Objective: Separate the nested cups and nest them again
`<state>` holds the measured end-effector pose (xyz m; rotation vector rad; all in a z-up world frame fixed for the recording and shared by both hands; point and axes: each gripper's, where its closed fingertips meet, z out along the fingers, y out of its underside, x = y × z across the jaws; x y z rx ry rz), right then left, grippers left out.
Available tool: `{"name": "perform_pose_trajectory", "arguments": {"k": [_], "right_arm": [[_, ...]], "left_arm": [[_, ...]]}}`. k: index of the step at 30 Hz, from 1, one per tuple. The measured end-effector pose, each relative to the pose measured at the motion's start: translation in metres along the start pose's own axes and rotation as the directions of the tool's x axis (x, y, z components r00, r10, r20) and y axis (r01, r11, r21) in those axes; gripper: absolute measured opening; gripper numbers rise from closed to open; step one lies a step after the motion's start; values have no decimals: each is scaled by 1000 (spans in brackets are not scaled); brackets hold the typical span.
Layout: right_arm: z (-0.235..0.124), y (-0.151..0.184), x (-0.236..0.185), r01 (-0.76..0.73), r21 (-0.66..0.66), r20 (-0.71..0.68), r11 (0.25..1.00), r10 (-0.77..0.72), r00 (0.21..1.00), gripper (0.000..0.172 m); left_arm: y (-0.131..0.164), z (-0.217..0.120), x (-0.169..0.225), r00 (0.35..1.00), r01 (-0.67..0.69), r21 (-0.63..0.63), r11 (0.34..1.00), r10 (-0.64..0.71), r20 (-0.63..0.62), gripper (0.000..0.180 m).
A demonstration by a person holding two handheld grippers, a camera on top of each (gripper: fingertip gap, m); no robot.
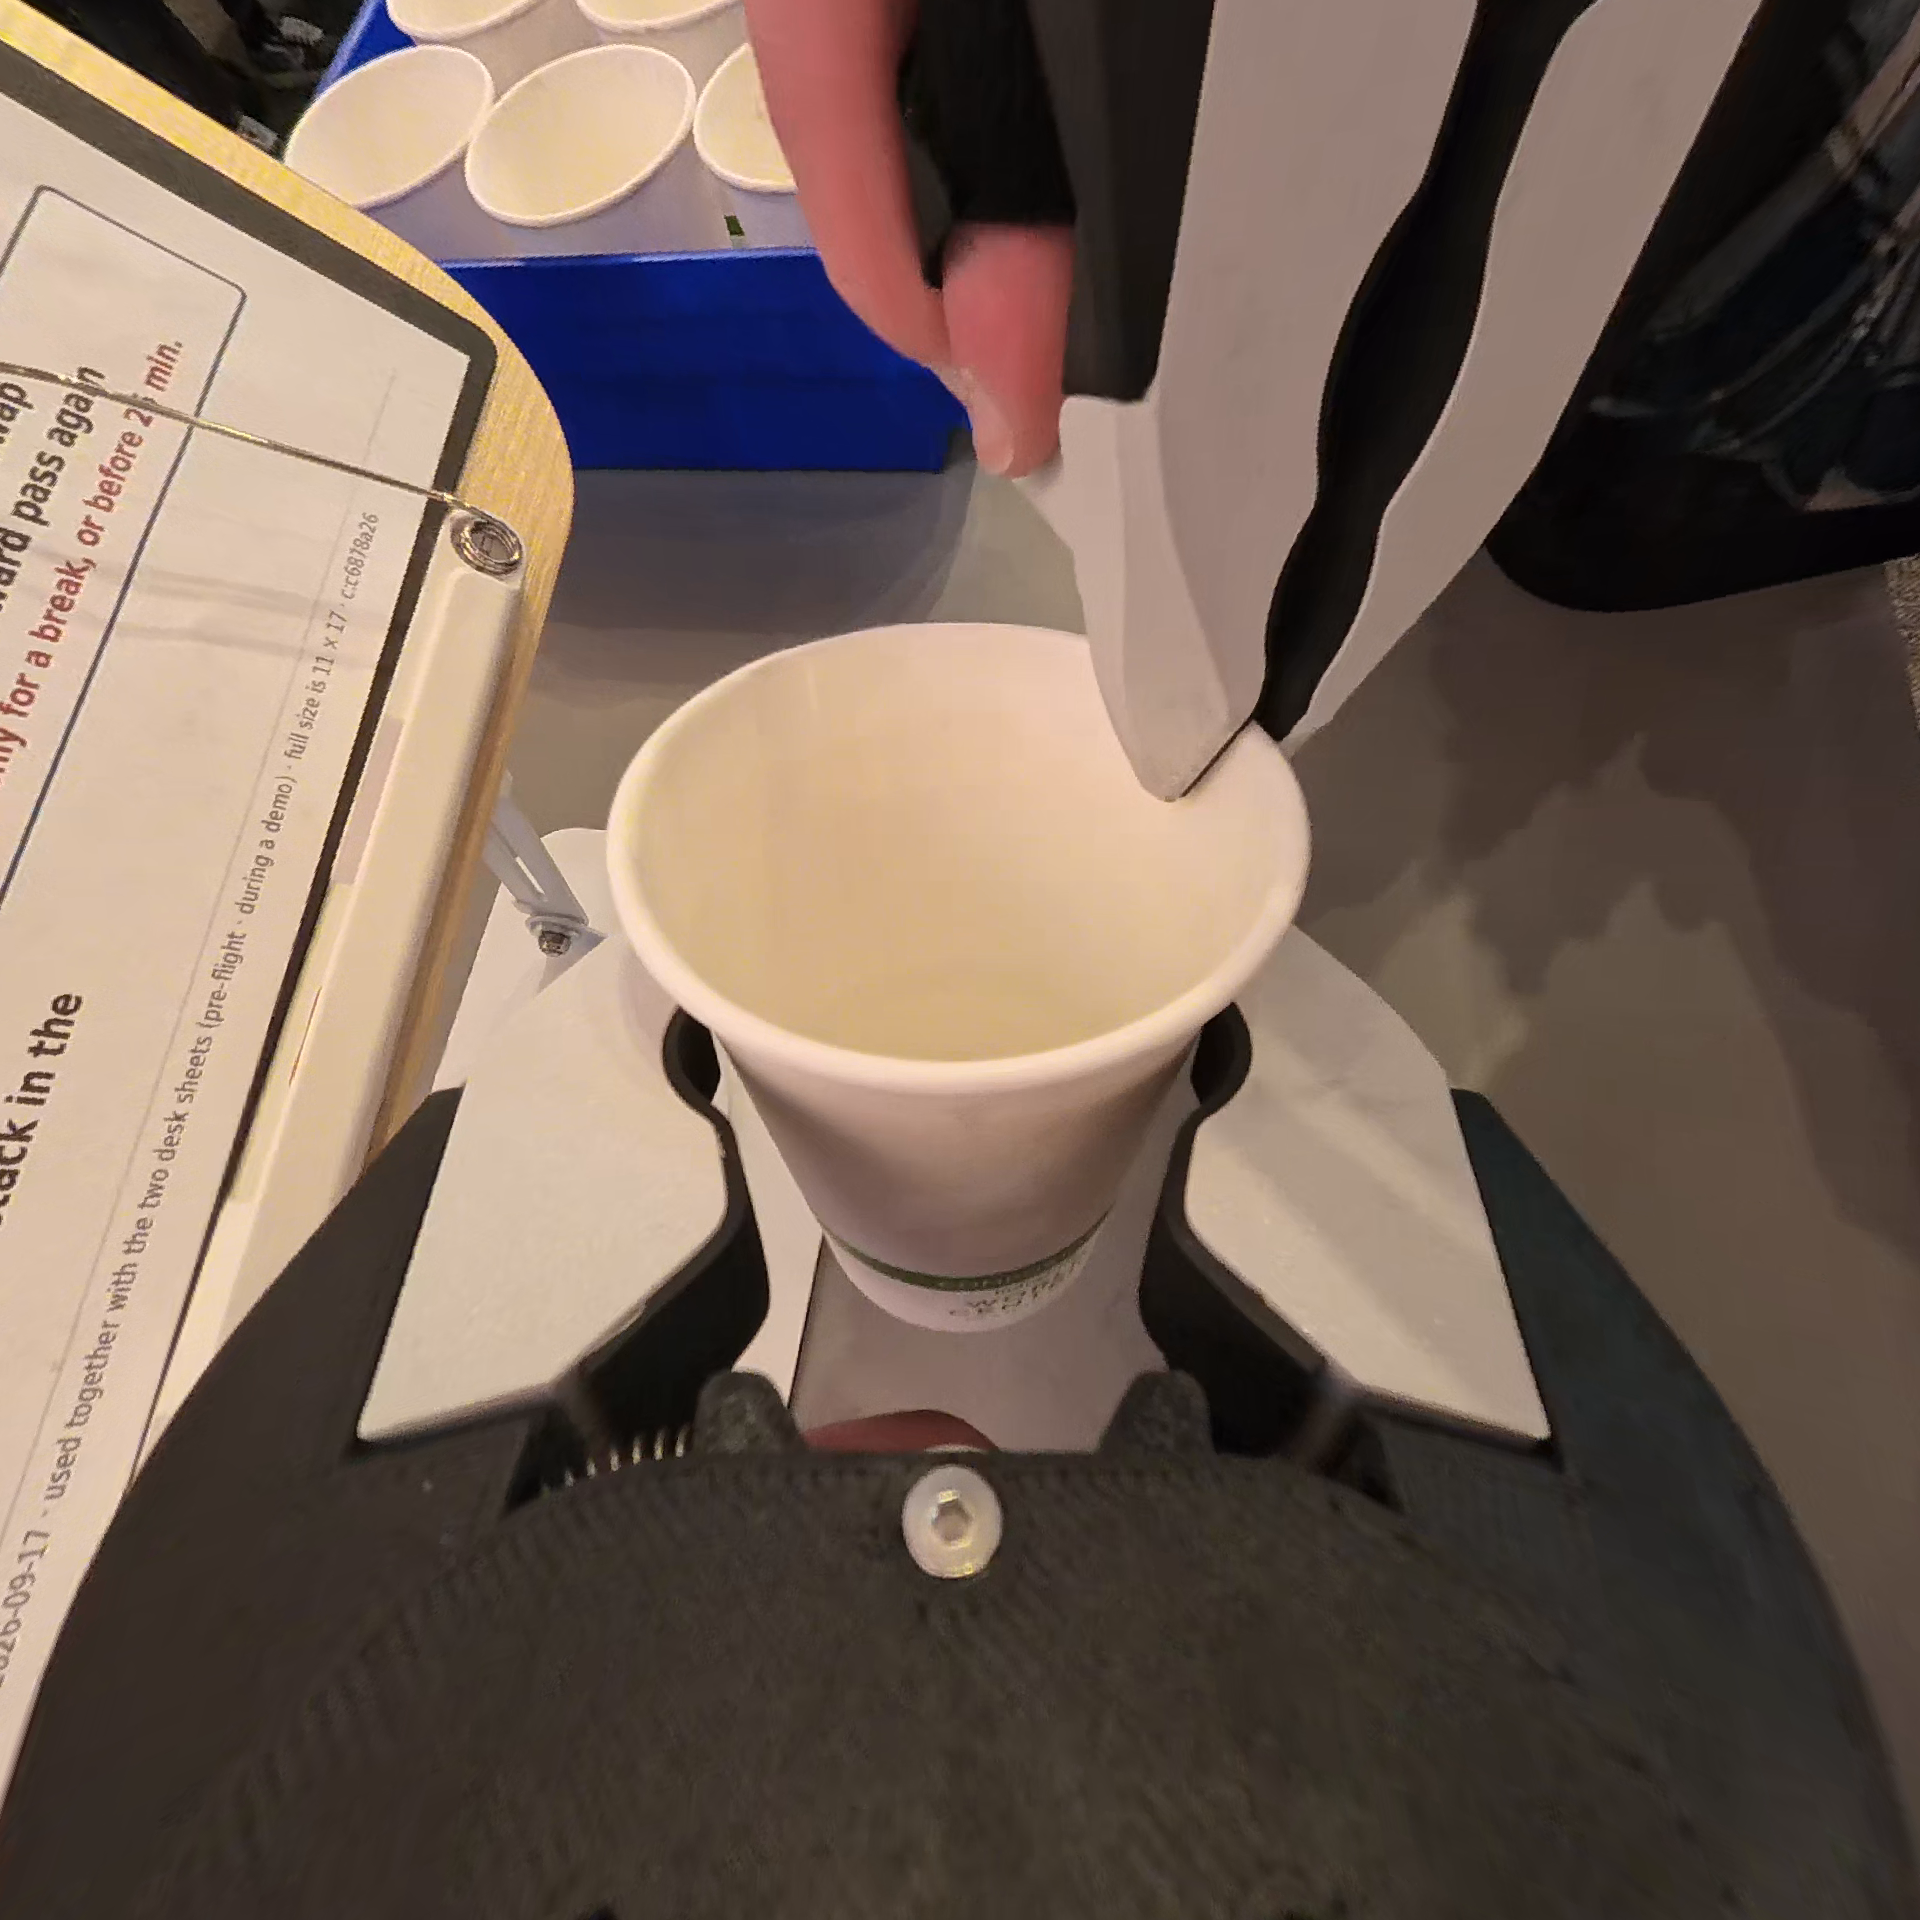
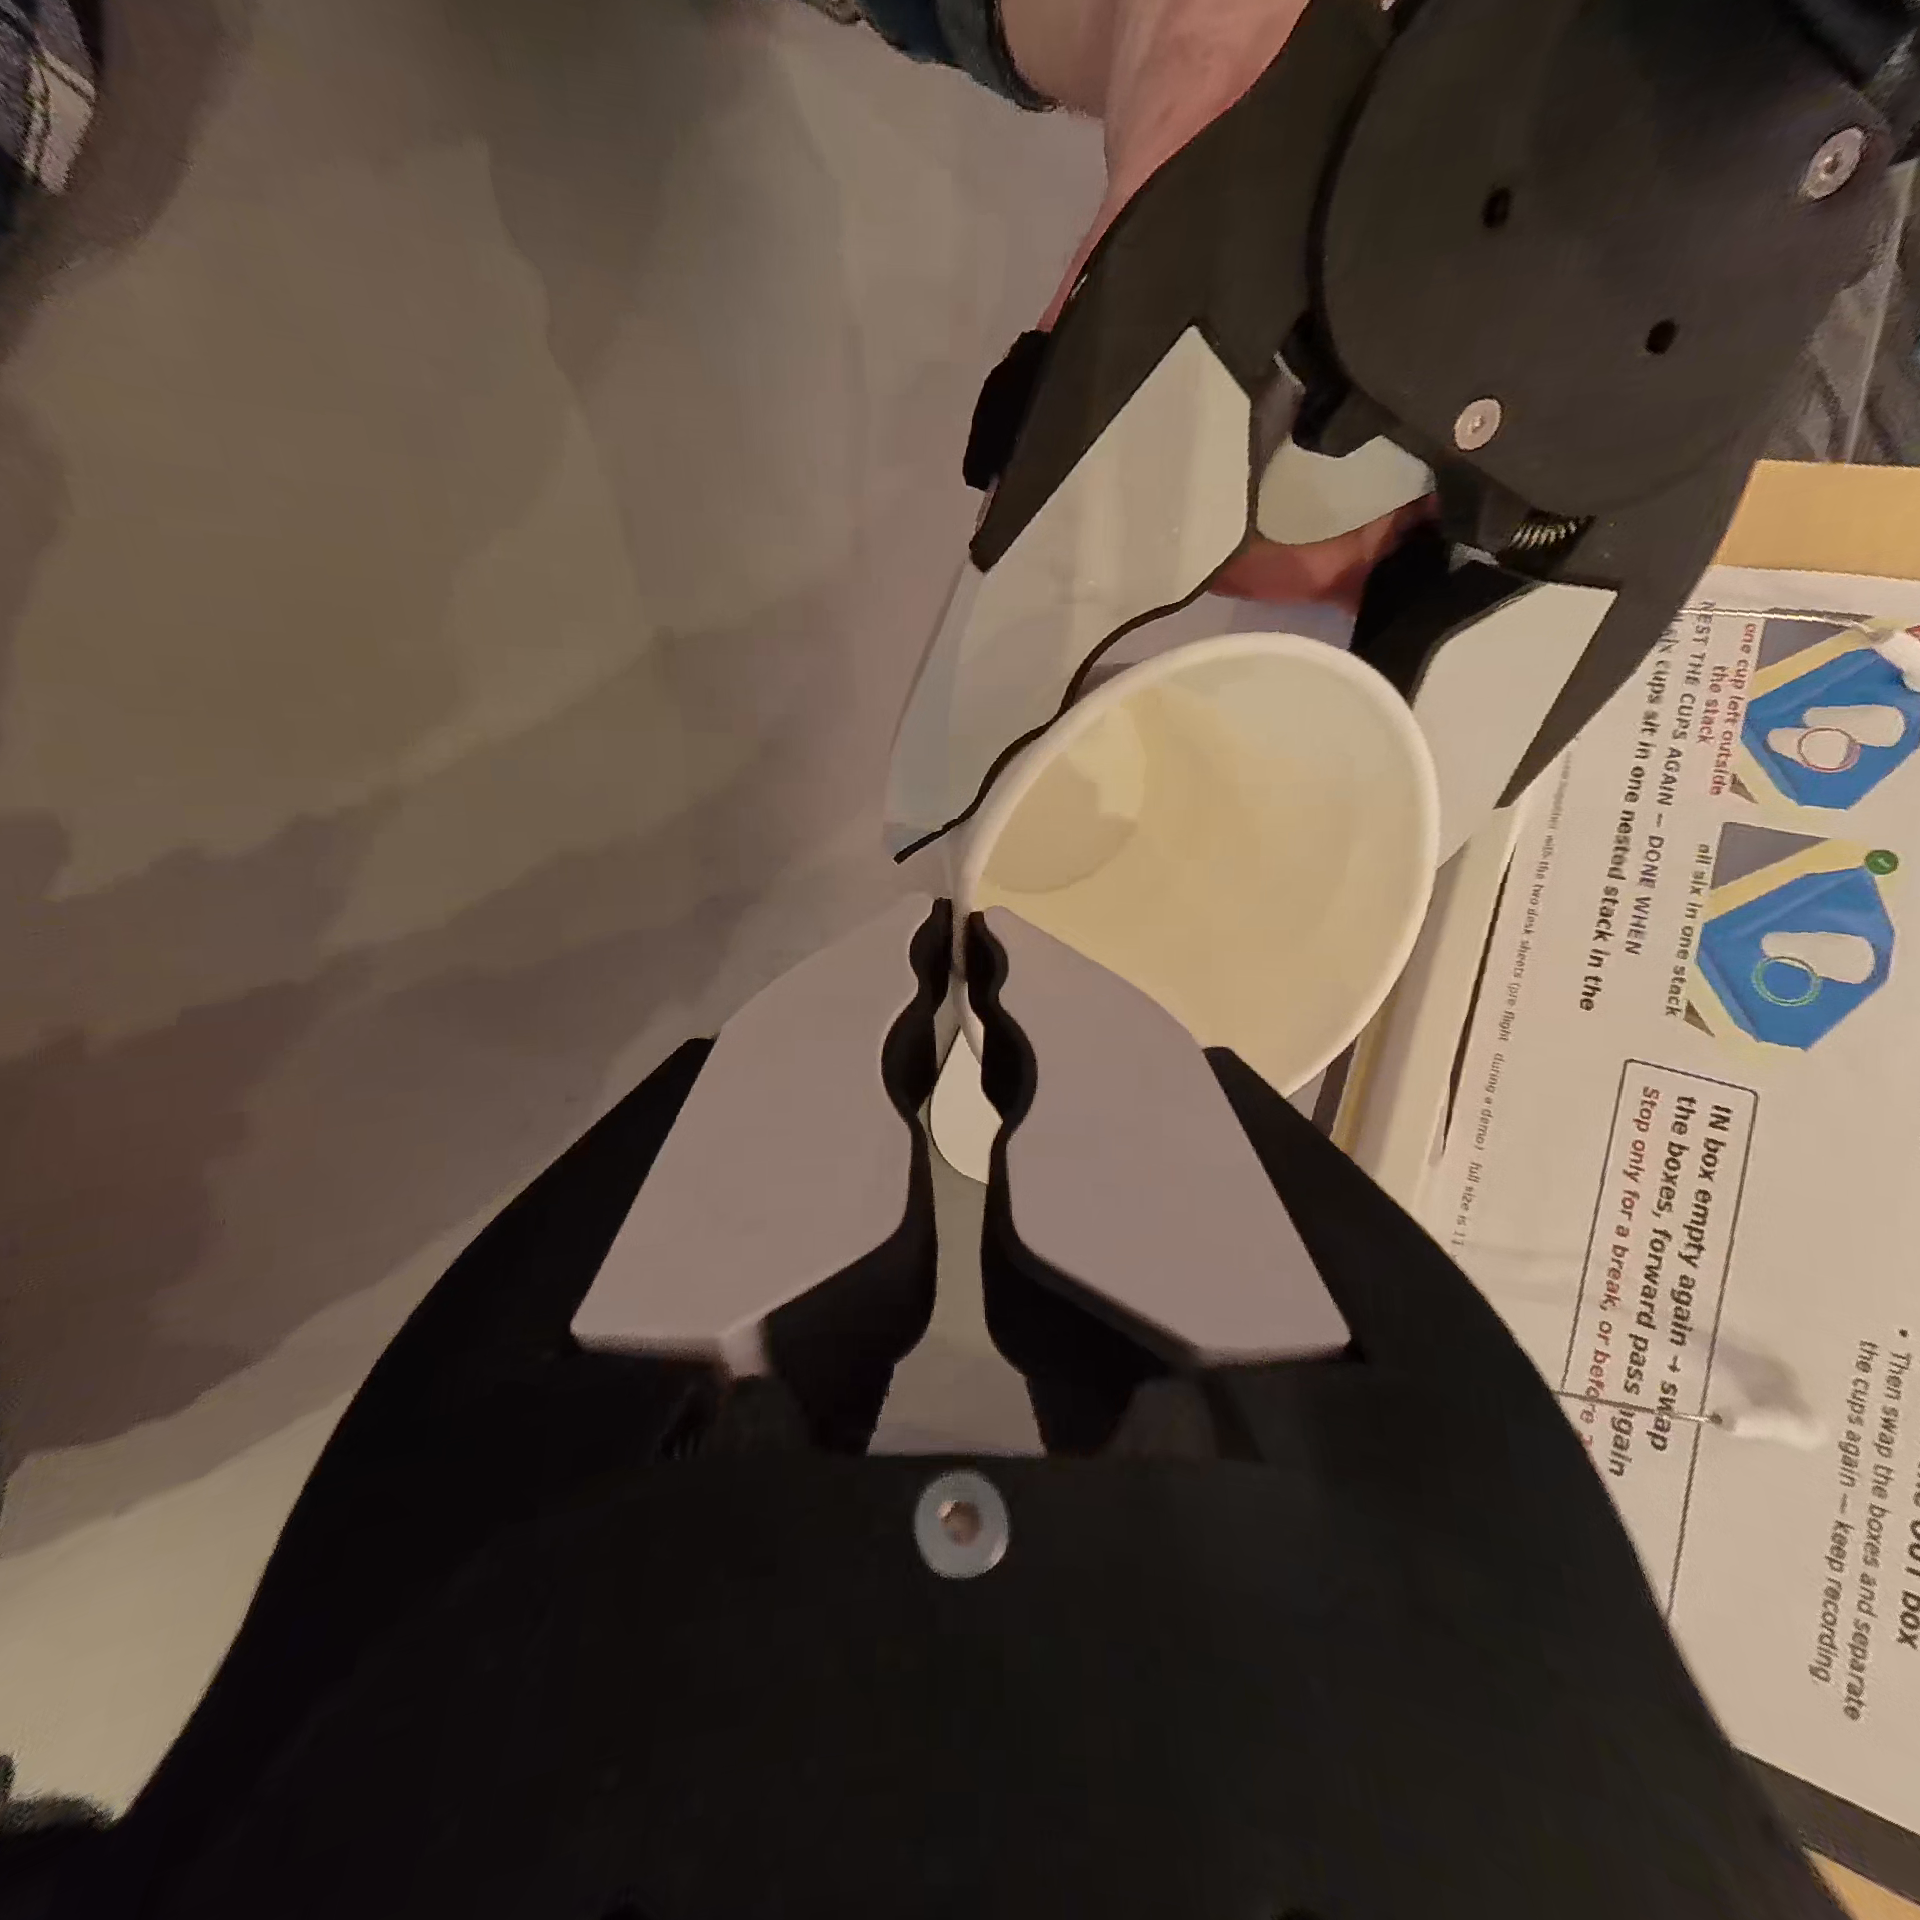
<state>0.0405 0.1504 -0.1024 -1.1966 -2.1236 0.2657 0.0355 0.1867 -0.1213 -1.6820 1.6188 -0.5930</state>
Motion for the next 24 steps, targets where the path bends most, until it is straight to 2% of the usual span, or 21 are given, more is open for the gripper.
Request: {"name": "perform_pose_trajectory", "arguments": {"k": [4,7,10,12,15,18,22,24], "right_arm": [[-25,1,6,-22,19,-53,1000,23,998,3],[-62,19,21,-80,-15,-185,997,76,980,3],[-112,47,34,-180,-70,-356,981,144,923,3],[-148,76,37,-278,-156,-485,948,172,858,3],[-197,119,29,-457,-238,-632,857,220,743,3],[-230,161,11,-627,-283,-711,726,279,645,3],[-248,209,-16,-782,-320,-751,534,361,553,3],[-253,223,-25,-828,-300,-760,474,406,508,3]], "left_arm": [[-11,-8,0,1000,9,61,998,-9,-3,87],[-14,-17,-8,999,12,80,997,-15,36,89],[-16,-27,-12,999,9,106,994,-14,46,69],[-19,-33,-14,999,-2,131,991,-5,53,42],[-20,-37,-15,999,-2,150,989,-5,46,15],[-20,-38,-17,999,-4,147,989,-4,53,0],[-19,-36,-16,999,-10,141,990,3,54,0],[-18,-34,-15,999,-14,135,991,7,50,0]]}}
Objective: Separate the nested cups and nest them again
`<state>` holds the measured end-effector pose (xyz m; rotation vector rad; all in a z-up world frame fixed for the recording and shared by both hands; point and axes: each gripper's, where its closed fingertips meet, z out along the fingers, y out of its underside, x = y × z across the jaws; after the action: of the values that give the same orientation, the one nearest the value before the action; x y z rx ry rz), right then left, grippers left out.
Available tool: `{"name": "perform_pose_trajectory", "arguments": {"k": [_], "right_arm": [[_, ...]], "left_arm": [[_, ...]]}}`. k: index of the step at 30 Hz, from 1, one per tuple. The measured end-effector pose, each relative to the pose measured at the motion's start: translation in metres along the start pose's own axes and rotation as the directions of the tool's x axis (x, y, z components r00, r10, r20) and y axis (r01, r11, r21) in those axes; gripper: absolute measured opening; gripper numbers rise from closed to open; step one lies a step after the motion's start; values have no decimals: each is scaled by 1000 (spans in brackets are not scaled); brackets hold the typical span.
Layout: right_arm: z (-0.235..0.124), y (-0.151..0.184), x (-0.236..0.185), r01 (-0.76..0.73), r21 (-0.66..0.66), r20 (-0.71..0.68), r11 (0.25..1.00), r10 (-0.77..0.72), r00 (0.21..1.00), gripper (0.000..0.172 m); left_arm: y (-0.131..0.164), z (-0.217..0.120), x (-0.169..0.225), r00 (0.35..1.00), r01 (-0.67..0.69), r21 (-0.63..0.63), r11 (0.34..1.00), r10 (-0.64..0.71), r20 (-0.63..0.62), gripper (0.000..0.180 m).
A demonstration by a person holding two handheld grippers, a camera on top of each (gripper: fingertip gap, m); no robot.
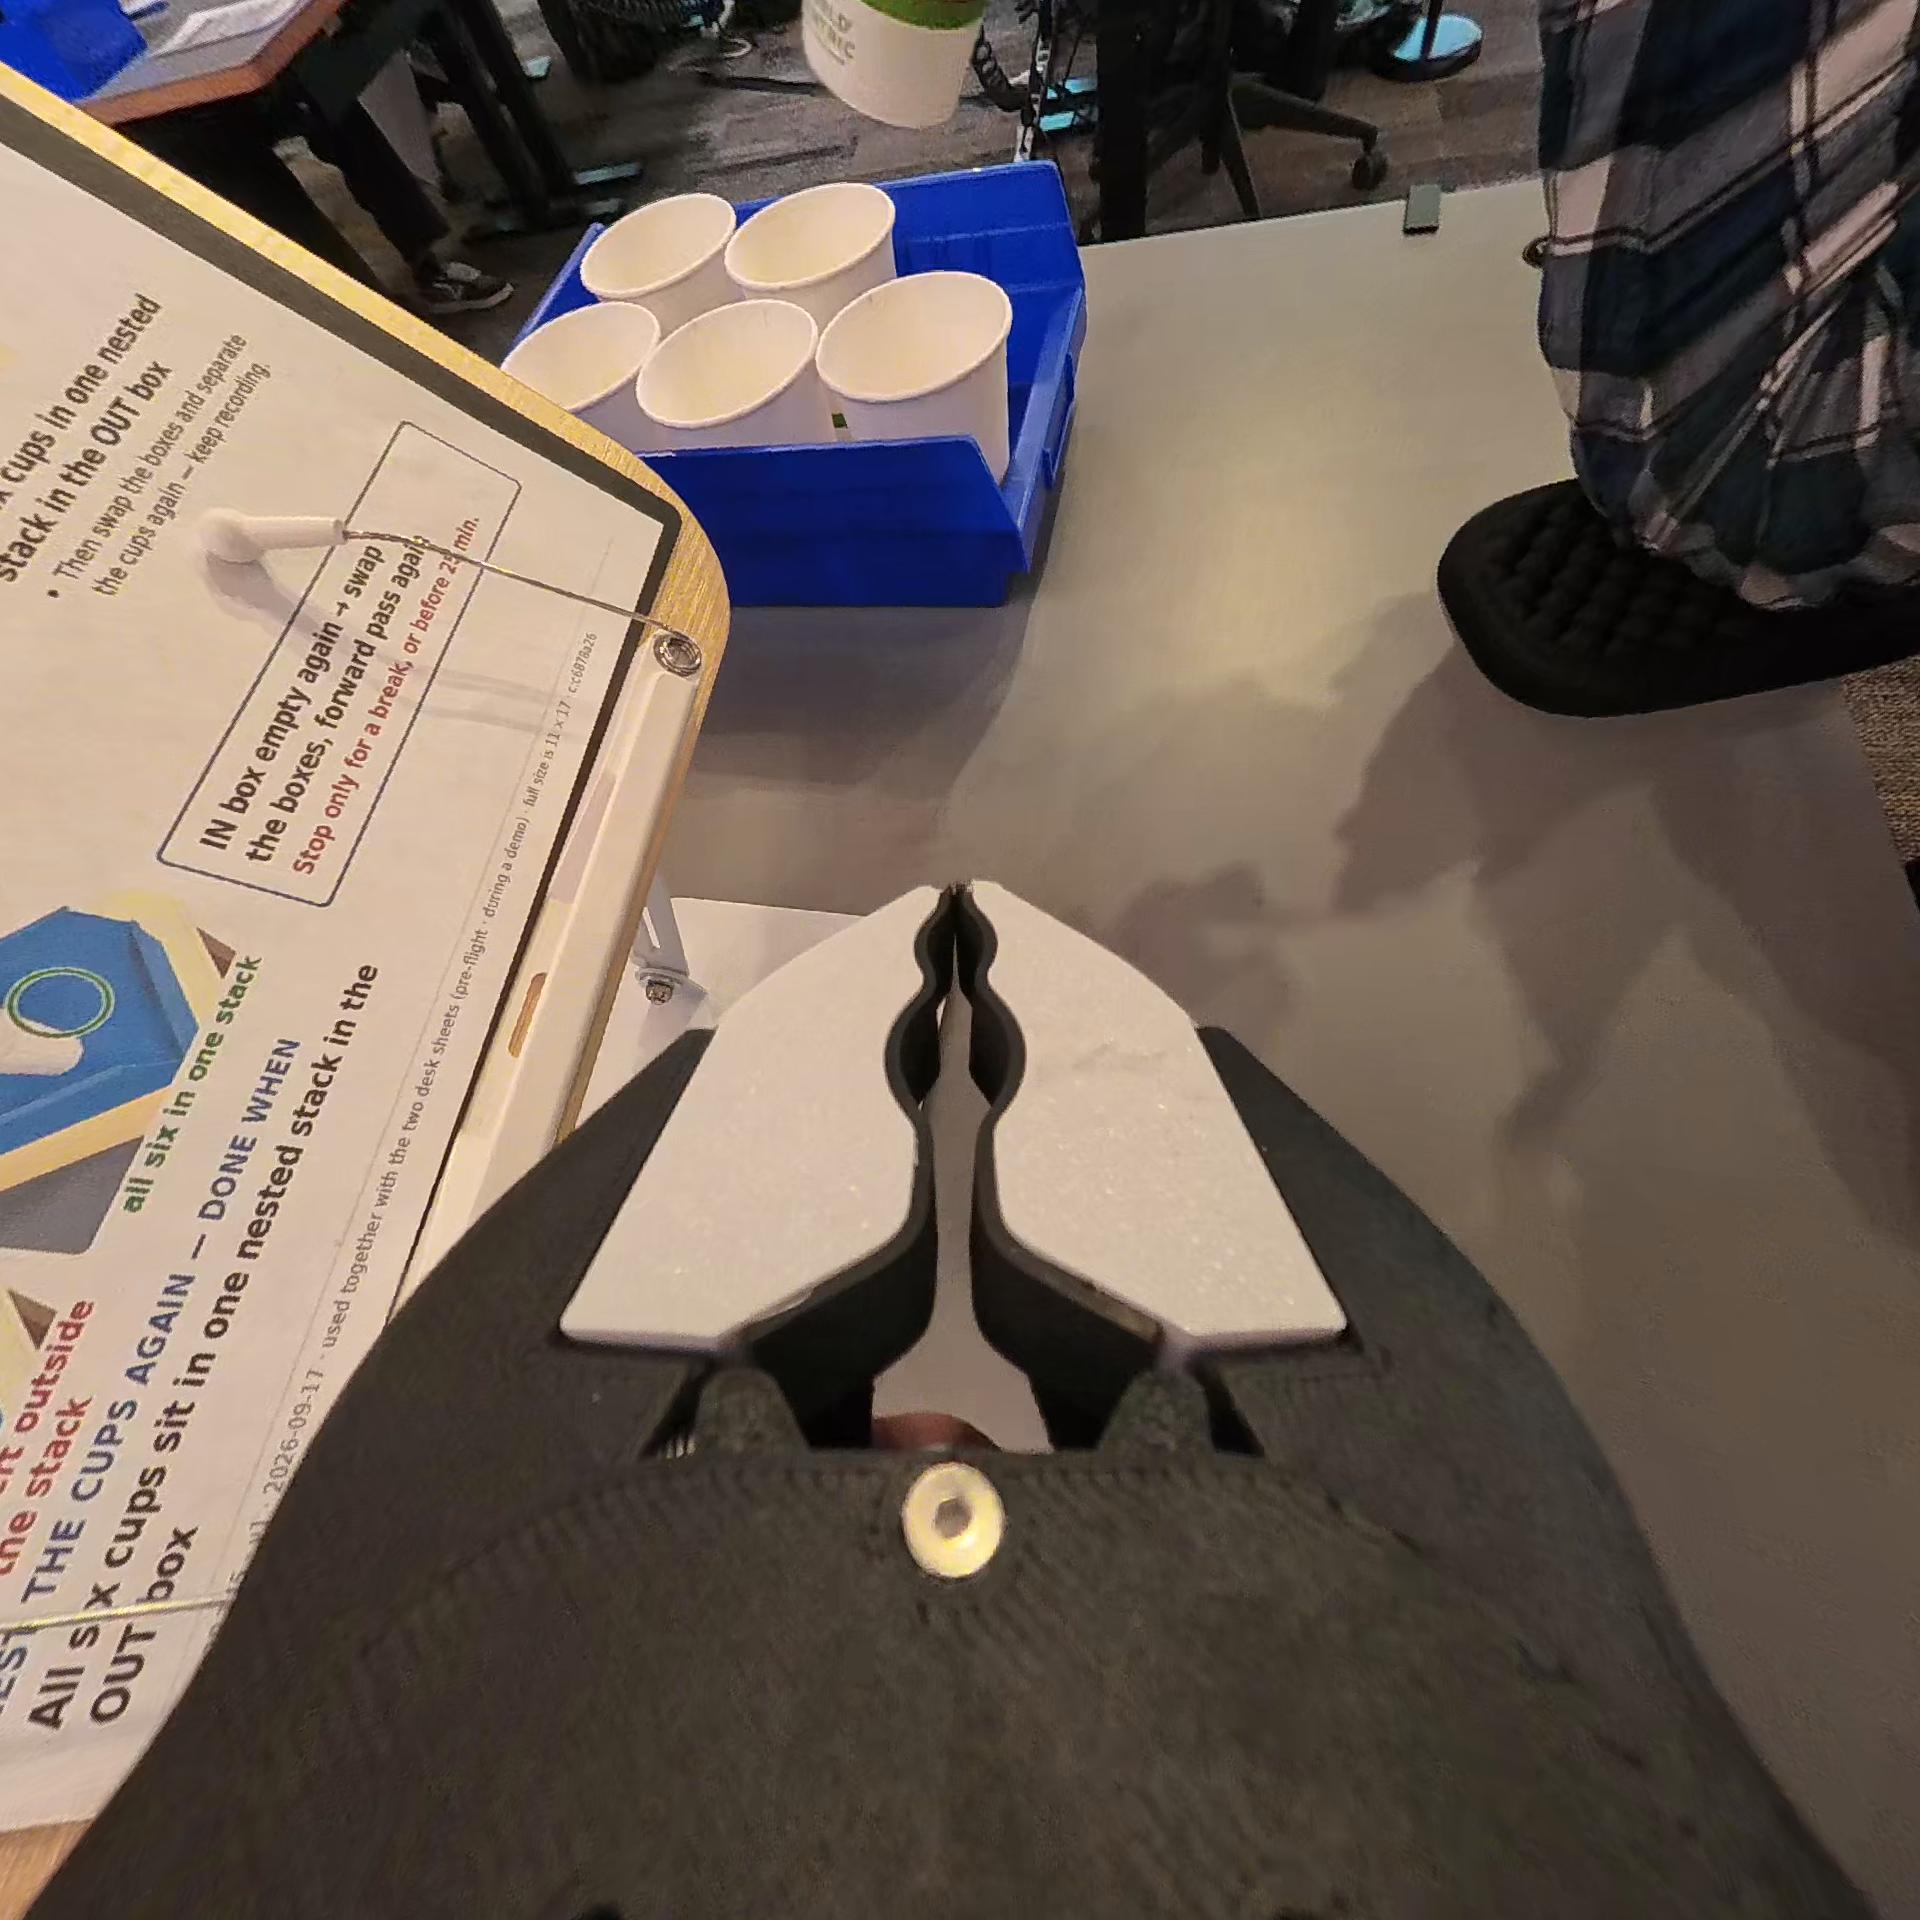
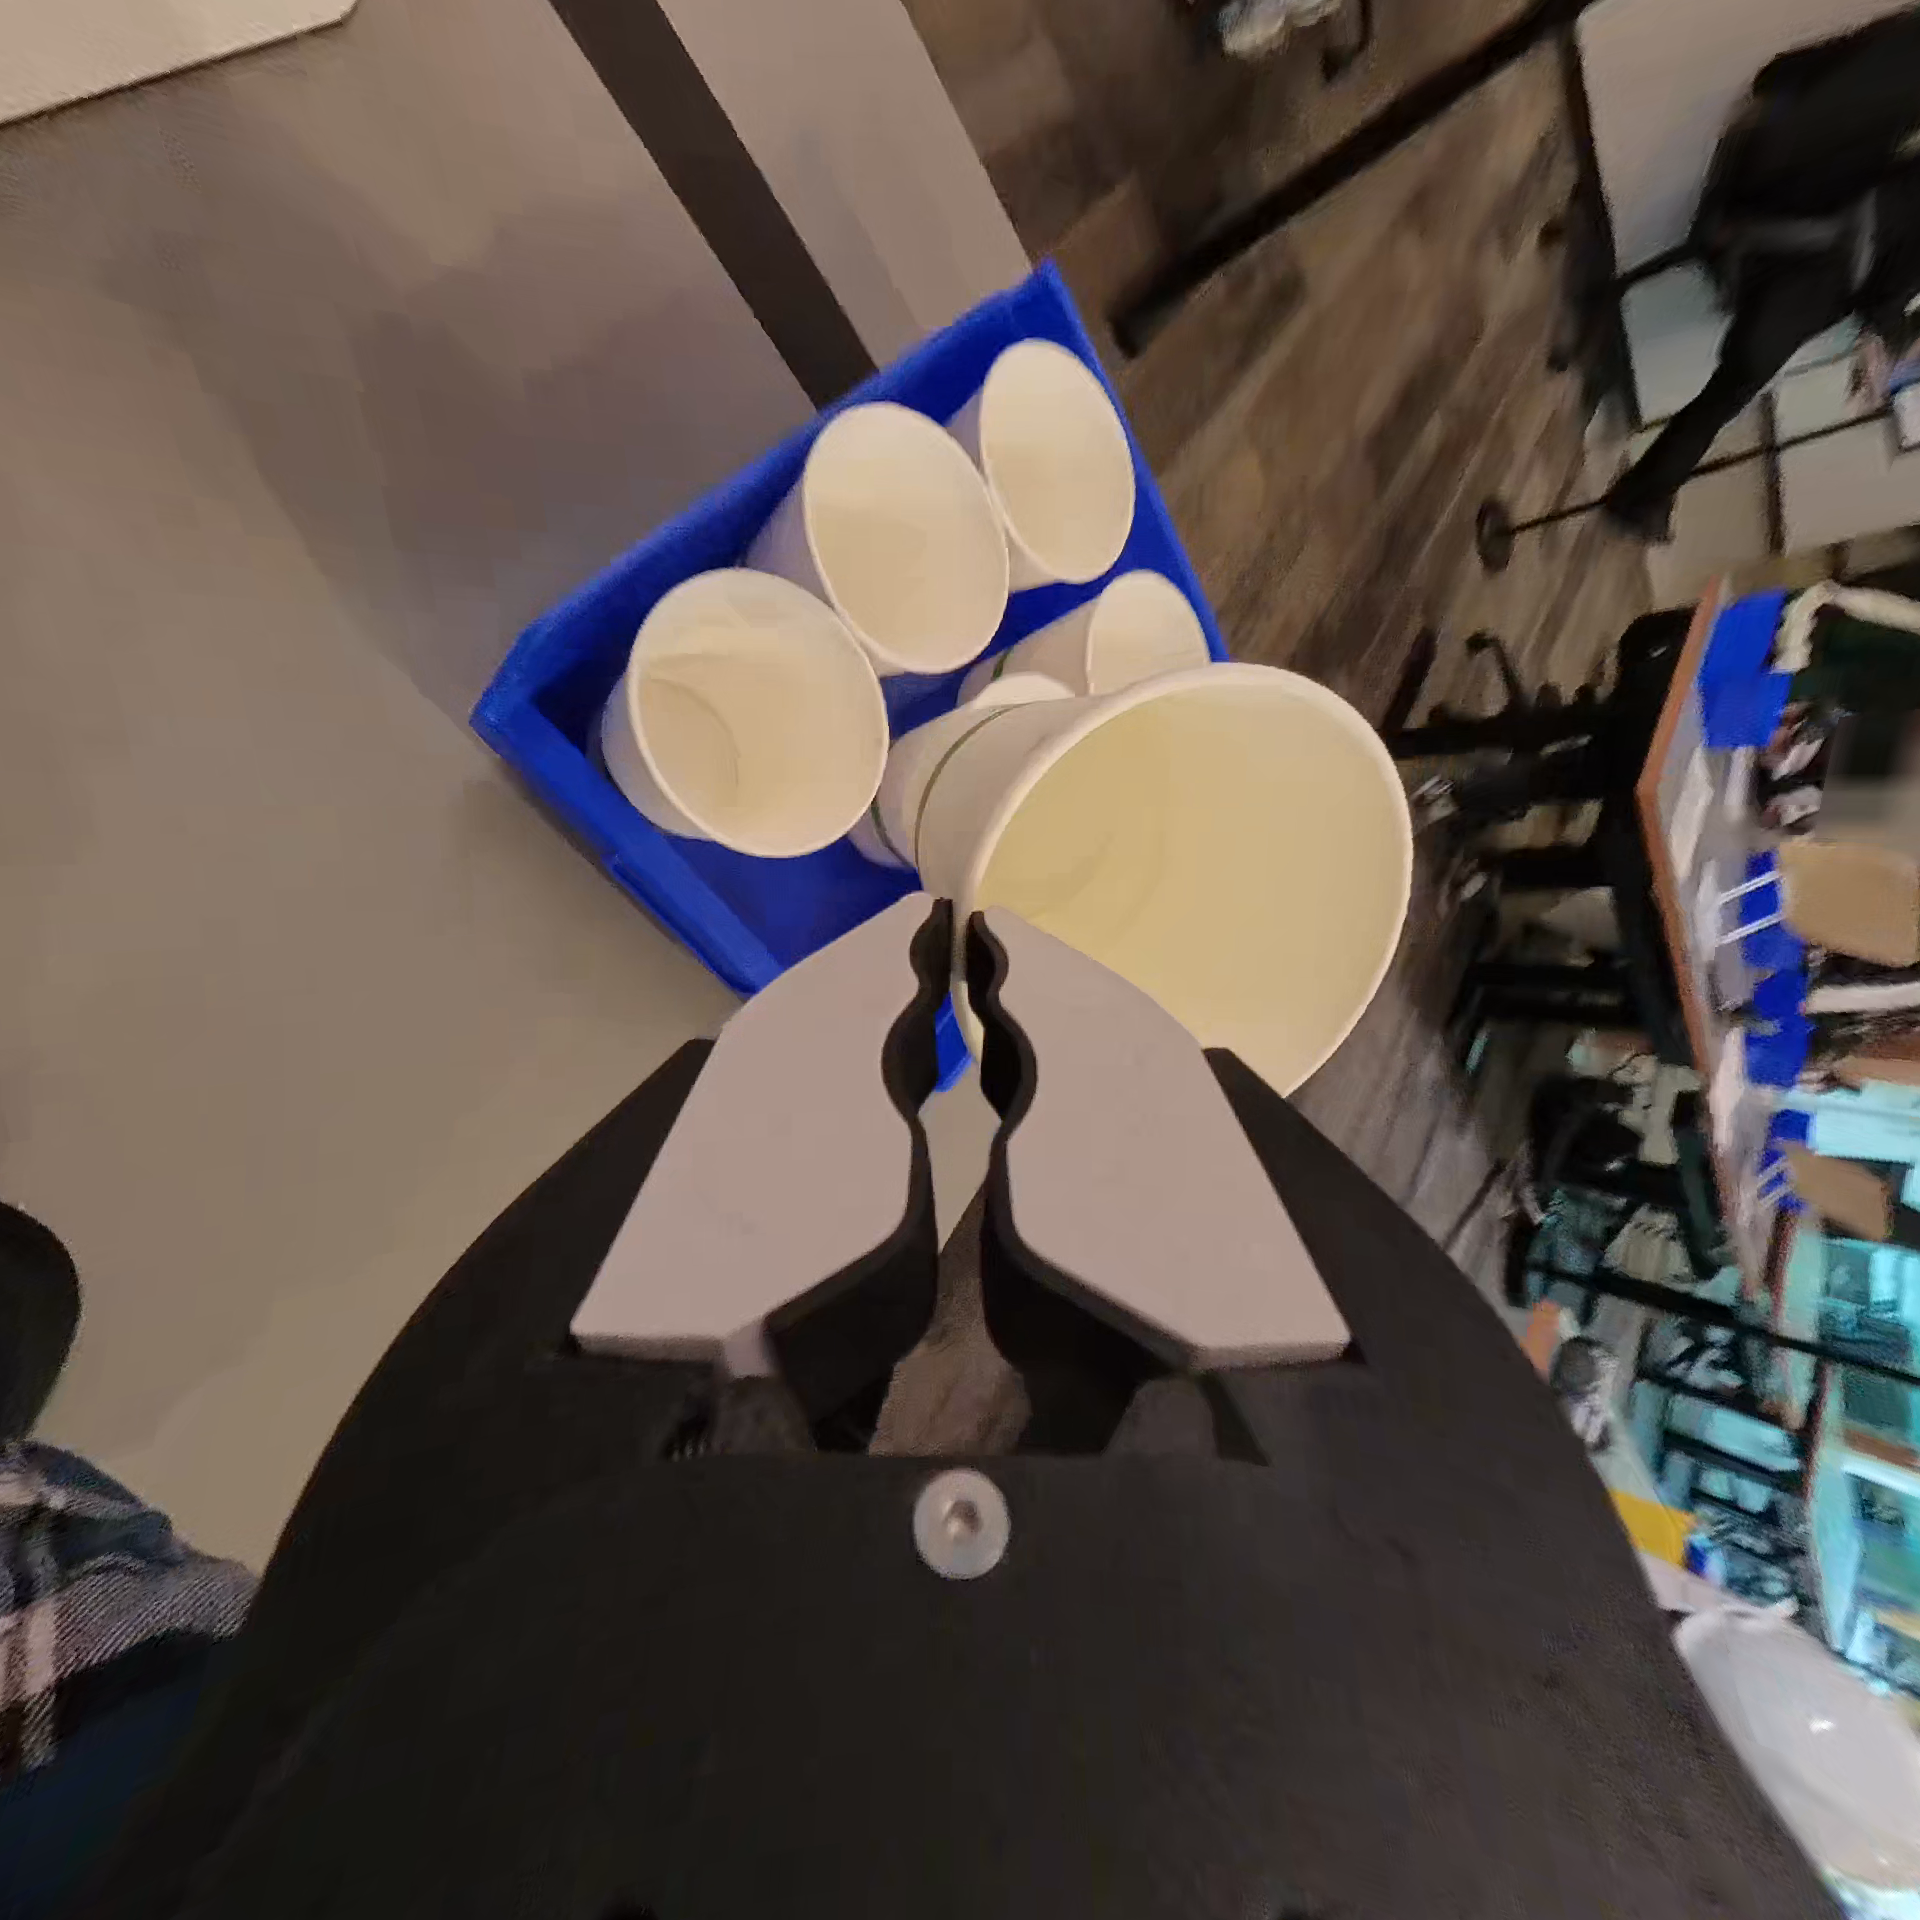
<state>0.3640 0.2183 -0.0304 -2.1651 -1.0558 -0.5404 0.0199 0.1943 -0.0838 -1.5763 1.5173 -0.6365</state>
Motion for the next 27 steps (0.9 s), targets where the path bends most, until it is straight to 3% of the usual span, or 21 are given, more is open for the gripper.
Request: {"name": "perform_pose_trajectory", "arguments": {"k": [8,27], "right_arm": [[37,44,-13,-87,-179,166,980,117,979,3],[95,64,-36,-61,-279,347,958,160,924,3]], "left_arm": [[3,2,2,1000,-4,-15,1000,4,-14,0],[5,4,3,1000,-9,-24,1000,8,-20,0]]}}
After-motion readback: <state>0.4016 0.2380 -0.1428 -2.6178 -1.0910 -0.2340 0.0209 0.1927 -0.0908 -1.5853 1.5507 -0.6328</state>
